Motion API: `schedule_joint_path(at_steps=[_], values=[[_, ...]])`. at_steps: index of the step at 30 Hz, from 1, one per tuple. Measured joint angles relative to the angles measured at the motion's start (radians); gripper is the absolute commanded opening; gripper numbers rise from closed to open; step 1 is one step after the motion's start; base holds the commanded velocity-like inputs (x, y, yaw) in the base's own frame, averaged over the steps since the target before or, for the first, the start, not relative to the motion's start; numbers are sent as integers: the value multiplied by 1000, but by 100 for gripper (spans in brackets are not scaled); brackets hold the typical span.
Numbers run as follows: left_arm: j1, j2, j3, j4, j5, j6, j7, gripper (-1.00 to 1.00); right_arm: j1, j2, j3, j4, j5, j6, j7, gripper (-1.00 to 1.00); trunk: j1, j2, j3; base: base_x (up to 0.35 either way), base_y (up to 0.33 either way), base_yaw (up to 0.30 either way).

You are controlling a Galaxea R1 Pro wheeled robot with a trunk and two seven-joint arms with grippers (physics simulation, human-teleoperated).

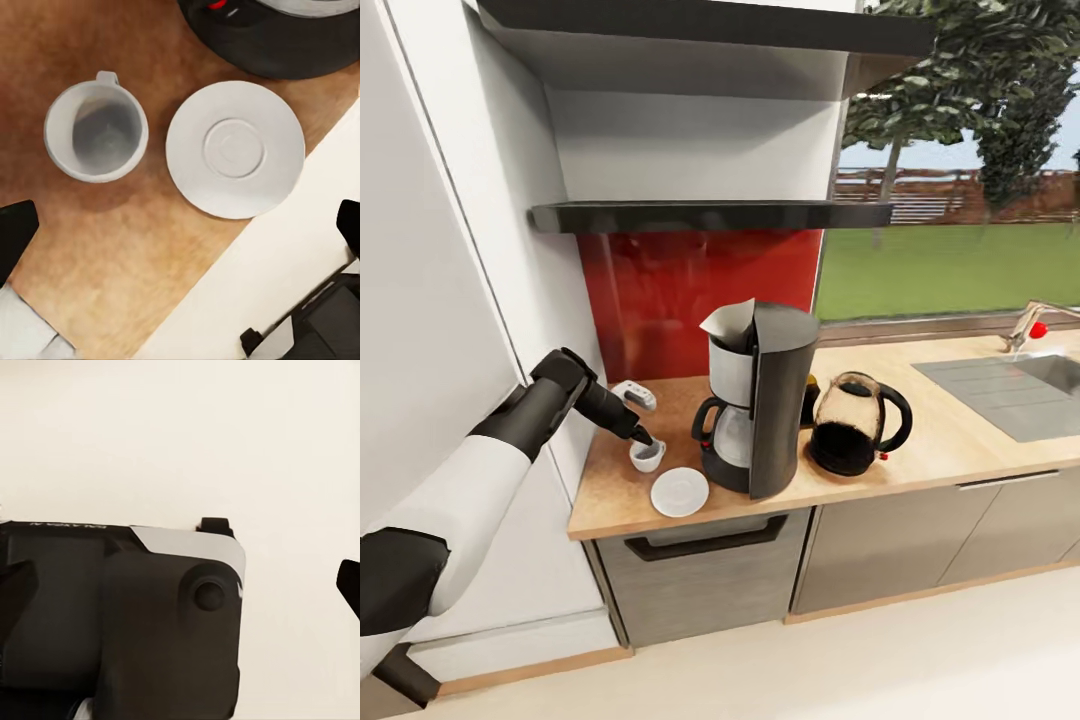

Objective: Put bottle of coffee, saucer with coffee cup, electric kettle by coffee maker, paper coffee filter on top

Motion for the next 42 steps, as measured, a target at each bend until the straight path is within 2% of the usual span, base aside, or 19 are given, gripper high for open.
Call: schedule_joint_path(at_steps=[2, 8, 24, 38, 42], values=[[0, -2, 2, 0, -26, 0, 0, 100, 0, 1, 0, 0, 0, 0, 0, 100, 0, 0, 0, 154, 0, -1], [1, -1, 3, 0, -44, -1, -1, 100, 0, 1, 0, 0, 0, 0, 0, 100, 0, 0, 0, 268, 0, 0], [2, -8, 4, 0, -47, -1, 0, 100, 0, 1, 0, 0, 0, 0, 0, 100, 0, 0, 0, 62, 0, -2], [3, -8, 4, 2, -45, -2, -2, 100, 0, 1, 0, 0, 0, 0, 0, 100, 0, 0, 0, 0, 0, -115], [27, -8, 4, 2, -45, -2, -2, 100, 0, 1, 0, 0, 0, 0, 0, 100, 0, 0, 0, 0, 0, -7]])
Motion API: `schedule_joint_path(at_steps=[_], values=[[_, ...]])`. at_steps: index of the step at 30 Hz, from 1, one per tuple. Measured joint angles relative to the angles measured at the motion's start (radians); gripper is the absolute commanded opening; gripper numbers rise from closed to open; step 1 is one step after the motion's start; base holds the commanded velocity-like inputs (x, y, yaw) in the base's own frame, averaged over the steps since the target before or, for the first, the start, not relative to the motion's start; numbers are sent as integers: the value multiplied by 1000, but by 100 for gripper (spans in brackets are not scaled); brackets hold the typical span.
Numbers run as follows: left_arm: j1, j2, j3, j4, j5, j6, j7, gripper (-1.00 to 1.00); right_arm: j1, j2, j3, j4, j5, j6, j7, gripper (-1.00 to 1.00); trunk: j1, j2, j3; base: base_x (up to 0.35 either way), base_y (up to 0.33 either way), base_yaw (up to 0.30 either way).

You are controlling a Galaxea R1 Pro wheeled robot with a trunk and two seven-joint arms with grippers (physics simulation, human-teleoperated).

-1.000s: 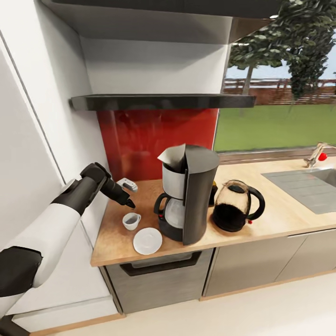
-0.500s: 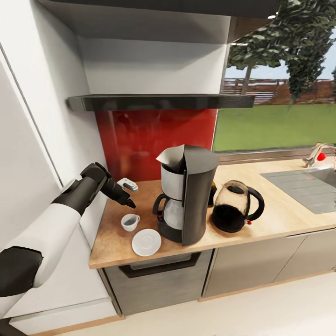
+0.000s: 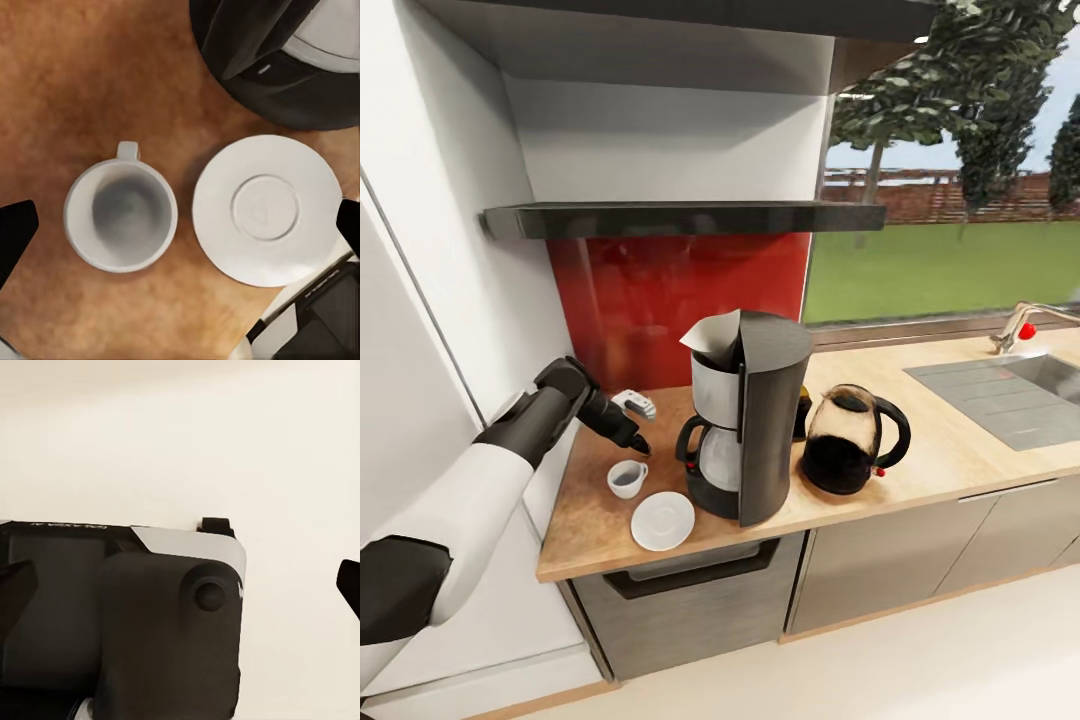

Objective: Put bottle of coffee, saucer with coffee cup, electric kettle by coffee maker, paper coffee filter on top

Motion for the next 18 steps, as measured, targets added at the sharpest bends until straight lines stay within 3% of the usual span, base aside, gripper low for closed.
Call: schedule_joint_path(at_steps=[18], values=[[87, 9, -2, 1, -3, -3, 10, 100, 0, -2, 0, 0, 1, 0, 0, 100, 0, 0, 0, 0, 0, 0]])
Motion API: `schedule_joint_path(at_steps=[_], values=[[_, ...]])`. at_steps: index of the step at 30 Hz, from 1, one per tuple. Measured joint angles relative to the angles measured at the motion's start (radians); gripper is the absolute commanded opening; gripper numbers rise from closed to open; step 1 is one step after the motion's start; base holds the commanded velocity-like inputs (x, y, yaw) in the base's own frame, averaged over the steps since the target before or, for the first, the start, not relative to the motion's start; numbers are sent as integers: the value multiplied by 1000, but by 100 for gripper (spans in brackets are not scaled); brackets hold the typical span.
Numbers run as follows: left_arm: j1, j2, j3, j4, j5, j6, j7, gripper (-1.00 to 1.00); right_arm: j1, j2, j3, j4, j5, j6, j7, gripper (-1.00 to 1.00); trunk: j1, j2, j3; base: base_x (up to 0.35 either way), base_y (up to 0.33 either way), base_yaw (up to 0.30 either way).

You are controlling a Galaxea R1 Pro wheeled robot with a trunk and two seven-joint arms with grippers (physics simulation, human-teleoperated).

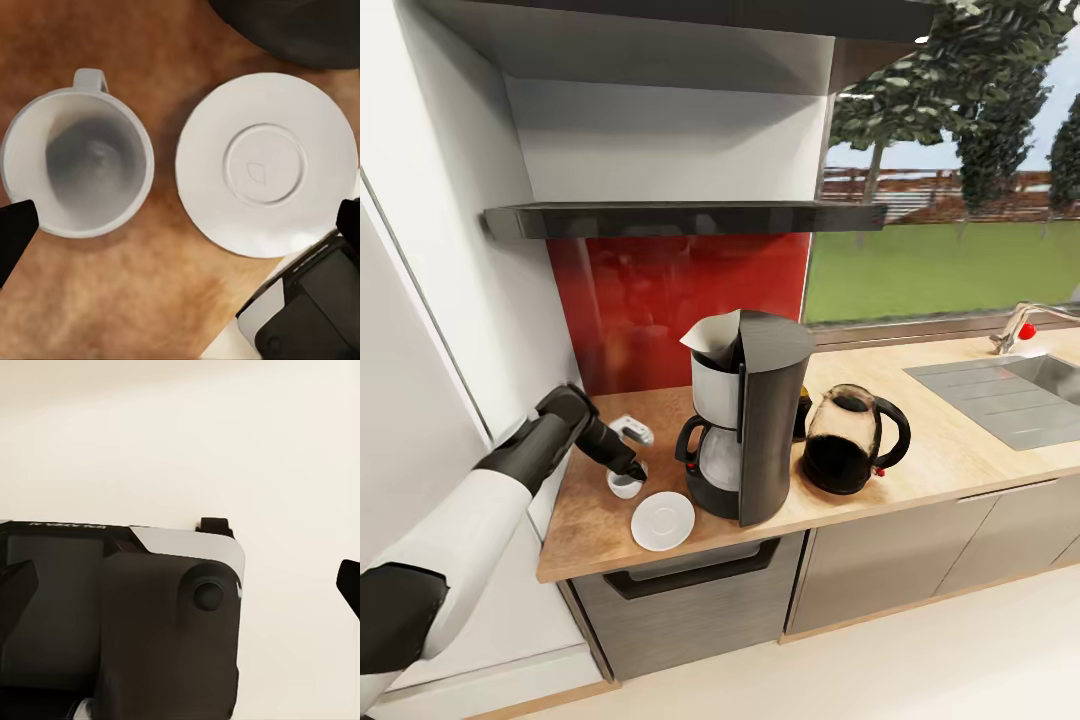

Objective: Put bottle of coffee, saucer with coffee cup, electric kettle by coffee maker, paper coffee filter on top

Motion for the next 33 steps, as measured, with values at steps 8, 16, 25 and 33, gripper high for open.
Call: schedule_joint_path(at_steps=[8, 16, 25, 33], values=[[12, -4, 1, -2, 1, -4, 43, 100, 0, -2, 0, 0, 0, 0, 0, 100, 0, 0, 0, 0, 0, 0], [13, -6, 0, -3, 2, -4, 47, 100, 0, -3, 0, 0, 0, 0, 0, 100, 0, 0, 0, 0, 0, 0], [13, -7, 2, -3, 2, -4, 48, 100, 0, -3, 0, 0, 0, 0, 0, 100, 0, 0, 0, 115, 0, 0], [14, -7, 2, -3, 1, -4, 48, 100, 0, -3, 0, 0, 0, 0, 0, 100, 0, 0, 0, 36, 0, 0]])
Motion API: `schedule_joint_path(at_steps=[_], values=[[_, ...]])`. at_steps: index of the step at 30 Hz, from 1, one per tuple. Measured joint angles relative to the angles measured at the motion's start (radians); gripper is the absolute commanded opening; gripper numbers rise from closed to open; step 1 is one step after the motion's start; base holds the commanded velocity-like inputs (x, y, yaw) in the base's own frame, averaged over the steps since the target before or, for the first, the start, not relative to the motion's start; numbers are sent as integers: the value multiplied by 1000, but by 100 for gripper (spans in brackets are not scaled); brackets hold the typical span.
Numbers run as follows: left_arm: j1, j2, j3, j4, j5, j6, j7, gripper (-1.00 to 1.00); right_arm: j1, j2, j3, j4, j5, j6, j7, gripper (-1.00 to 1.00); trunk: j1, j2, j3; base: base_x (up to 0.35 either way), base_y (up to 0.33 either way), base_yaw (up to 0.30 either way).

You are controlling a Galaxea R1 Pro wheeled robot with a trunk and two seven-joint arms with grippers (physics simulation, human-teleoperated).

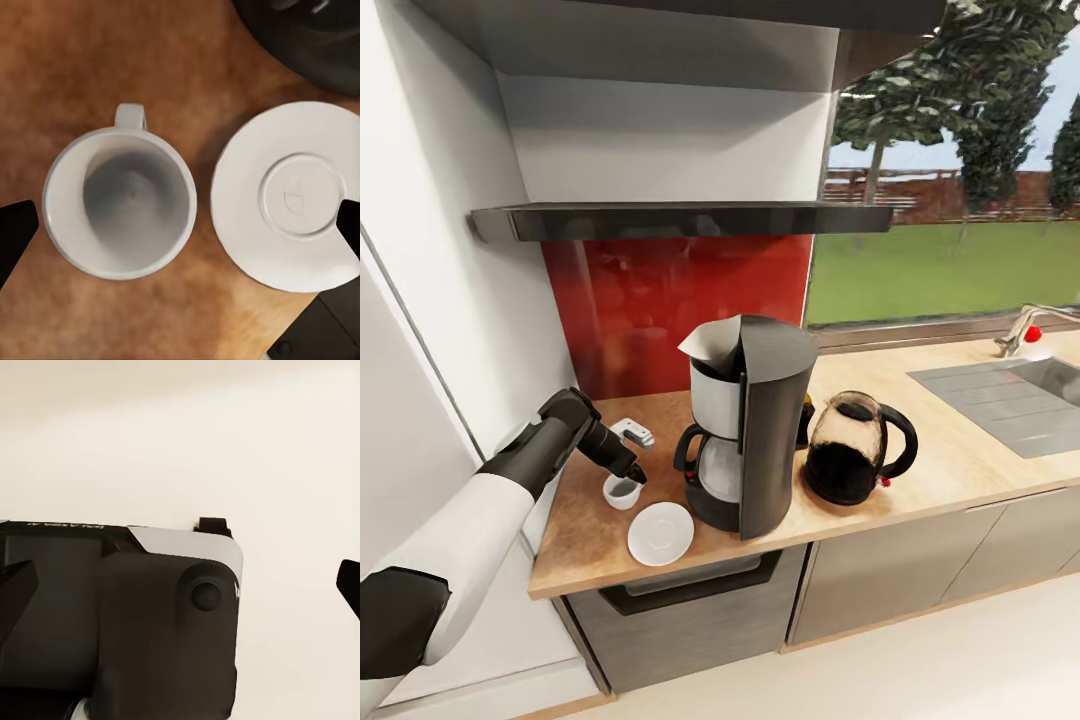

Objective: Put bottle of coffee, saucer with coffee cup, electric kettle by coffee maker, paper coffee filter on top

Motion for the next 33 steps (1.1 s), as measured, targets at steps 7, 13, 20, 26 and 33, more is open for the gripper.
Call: schedule_joint_path(at_steps=[7, 13, 20, 26, 33], values=[[2, 0, 0, 1, 0, 0, 0, 100, 0, 0, 0, 0, -1, 0, 0, 100, 0, 0, 0, 1, 0, 0], [2, -2, 0, 1, 1, 0, 0, 100, 0, 0, -1, -1, -2, 0, 0, 100, 0, 0, 0, 0, 0, -135], [2, -2, 0, 1, 2, 0, 0, 100, 0, -2, 0, 1, 0, 0, 0, 100, 0, 0, 0, 0, 0, -98], [16, -2, 0, 1, 0, 0, 0, 100, 0, -18, -1, 1, 1, 1, 0, 100, 0, 0, 0, 0, 0, -7], [29, 4, -1, 1, -2, 0, 1, 100, 0, -21, -1, 1, 1, 3, 0, 100, 0, 0, 0, 0, 0, 0]])
